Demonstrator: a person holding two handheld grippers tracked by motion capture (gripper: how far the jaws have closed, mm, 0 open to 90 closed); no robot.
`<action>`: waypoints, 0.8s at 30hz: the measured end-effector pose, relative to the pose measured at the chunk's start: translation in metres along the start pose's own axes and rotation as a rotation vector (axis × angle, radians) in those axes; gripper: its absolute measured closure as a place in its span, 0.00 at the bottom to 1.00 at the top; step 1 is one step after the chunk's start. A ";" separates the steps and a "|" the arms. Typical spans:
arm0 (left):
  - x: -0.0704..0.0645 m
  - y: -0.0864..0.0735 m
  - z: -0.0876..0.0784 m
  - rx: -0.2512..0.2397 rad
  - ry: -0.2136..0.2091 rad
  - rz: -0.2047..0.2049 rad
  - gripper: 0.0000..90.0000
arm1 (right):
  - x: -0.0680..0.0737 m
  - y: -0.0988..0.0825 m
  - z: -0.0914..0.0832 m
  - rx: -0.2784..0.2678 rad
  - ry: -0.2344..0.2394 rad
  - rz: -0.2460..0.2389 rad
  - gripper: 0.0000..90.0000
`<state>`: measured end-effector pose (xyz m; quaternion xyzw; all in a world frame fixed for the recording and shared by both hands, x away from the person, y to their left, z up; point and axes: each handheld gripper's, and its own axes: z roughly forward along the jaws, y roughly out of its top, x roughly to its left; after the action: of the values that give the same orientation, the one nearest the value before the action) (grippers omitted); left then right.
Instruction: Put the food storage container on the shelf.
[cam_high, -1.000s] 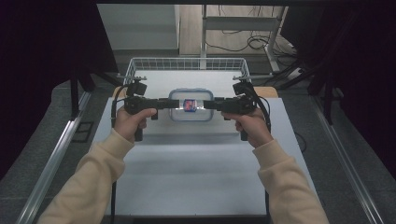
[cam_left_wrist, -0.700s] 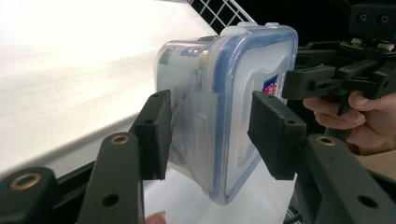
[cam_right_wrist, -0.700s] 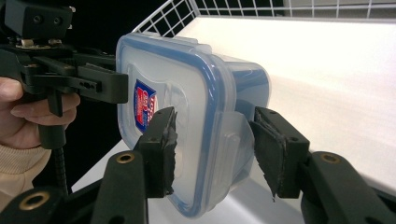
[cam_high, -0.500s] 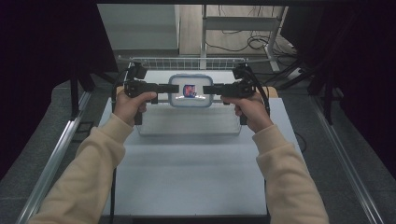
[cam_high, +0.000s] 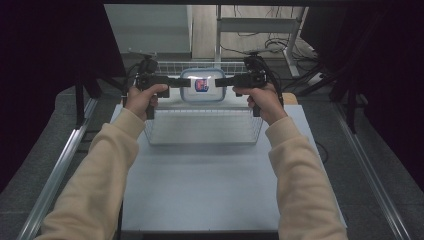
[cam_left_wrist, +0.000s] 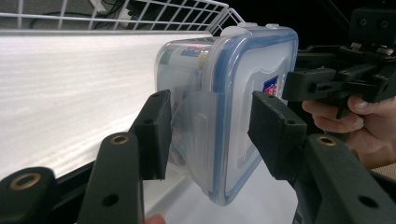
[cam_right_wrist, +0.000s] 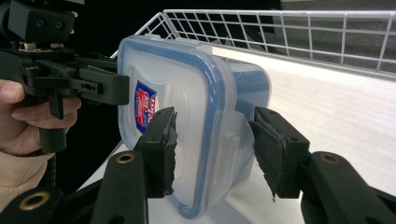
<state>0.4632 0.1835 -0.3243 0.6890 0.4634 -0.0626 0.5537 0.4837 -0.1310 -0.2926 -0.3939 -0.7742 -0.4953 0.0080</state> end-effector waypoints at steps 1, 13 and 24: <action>0.002 0.000 0.002 0.000 0.001 -0.009 0.56 | -0.002 0.001 0.002 0.003 0.000 0.002 0.56; 0.017 0.008 0.015 0.001 0.009 -0.100 0.56 | -0.026 0.006 0.016 0.043 0.017 0.114 0.55; 0.033 0.013 0.021 -0.003 -0.021 -0.207 0.56 | -0.040 0.015 0.026 0.078 0.019 0.298 0.54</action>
<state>0.5002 0.1854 -0.3429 0.6360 0.5264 -0.1257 0.5502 0.5302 -0.1317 -0.3105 -0.4990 -0.7257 -0.4621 0.1040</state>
